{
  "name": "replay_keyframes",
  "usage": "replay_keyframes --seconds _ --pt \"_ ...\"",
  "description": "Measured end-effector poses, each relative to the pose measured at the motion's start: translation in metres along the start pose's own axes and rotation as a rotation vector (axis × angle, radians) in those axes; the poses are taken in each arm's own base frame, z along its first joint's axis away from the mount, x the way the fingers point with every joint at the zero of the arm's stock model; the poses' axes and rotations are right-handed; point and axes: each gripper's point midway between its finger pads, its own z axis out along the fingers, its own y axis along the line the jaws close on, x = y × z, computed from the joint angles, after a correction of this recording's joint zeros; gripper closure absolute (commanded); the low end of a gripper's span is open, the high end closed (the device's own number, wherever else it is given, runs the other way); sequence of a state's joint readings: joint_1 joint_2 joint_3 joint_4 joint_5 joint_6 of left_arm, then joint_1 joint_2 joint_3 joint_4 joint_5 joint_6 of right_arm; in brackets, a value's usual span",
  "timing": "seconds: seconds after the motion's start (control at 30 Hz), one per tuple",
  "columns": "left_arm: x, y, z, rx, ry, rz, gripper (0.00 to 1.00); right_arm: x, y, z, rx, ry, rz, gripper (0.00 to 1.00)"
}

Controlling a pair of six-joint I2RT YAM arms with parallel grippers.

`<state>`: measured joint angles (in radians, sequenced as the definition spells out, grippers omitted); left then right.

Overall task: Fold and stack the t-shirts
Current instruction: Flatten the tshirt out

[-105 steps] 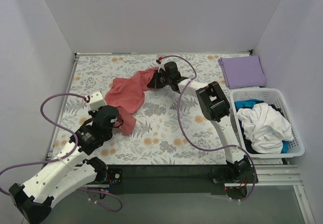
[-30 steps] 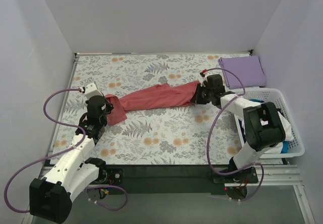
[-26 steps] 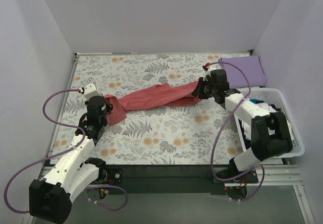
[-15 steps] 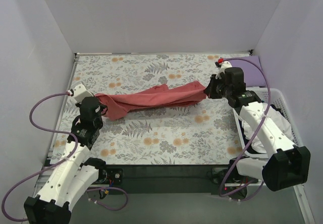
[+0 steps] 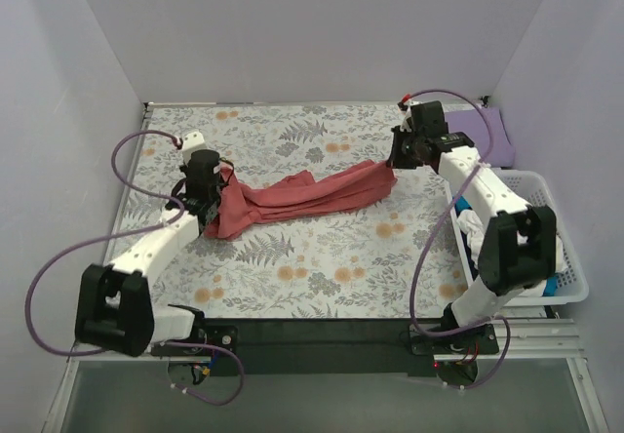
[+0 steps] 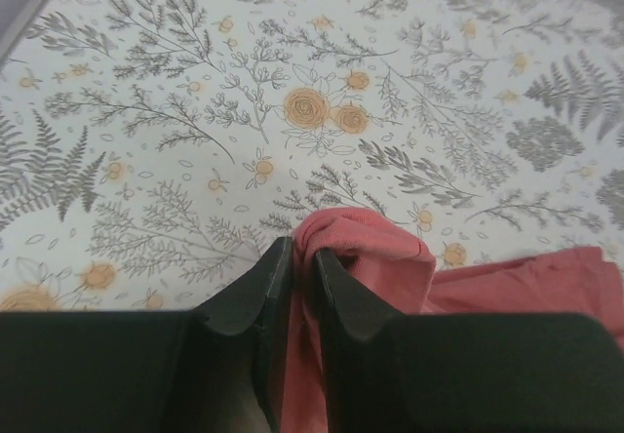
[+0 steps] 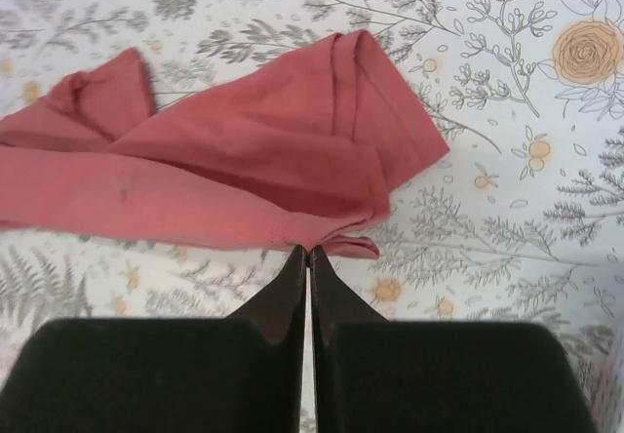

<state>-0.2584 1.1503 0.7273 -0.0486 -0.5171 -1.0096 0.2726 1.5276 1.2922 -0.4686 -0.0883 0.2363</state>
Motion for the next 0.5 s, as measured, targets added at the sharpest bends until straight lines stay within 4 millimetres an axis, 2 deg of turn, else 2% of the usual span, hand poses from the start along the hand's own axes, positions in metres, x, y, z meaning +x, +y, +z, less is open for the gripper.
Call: replay_keyframes --seconds 0.1,0.2,0.27,0.33,0.37,0.4,0.47,0.5 --pt "0.017 -0.009 0.045 -0.042 0.099 0.027 0.84 0.004 -0.016 0.042 0.047 0.077 0.019 0.94" --pt "0.000 -0.012 0.095 -0.078 0.125 -0.046 0.81 0.003 -0.037 0.077 0.095 0.119 0.047 0.91" --pt "-0.016 -0.010 0.116 -0.081 0.116 -0.097 0.66 0.000 -0.049 0.088 0.116 0.125 0.070 0.84" --pt "-0.029 -0.004 0.126 -0.082 0.107 -0.132 0.52 -0.001 -0.059 0.093 0.135 0.126 0.091 0.72" --pt "-0.034 -0.003 0.128 -0.077 0.102 -0.145 0.39 -0.002 -0.063 0.094 0.140 0.125 0.099 0.68" --pt "-0.037 -0.003 0.128 -0.070 0.098 -0.153 0.34 -0.003 -0.066 0.094 0.143 0.122 0.107 0.58" --pt "-0.038 -0.007 0.123 -0.046 0.107 -0.177 0.27 -0.006 -0.067 0.092 0.133 0.112 0.112 0.48" --pt "-0.036 -0.011 0.117 -0.023 0.117 -0.187 0.27 -0.007 -0.065 0.091 0.122 0.102 0.112 0.47"
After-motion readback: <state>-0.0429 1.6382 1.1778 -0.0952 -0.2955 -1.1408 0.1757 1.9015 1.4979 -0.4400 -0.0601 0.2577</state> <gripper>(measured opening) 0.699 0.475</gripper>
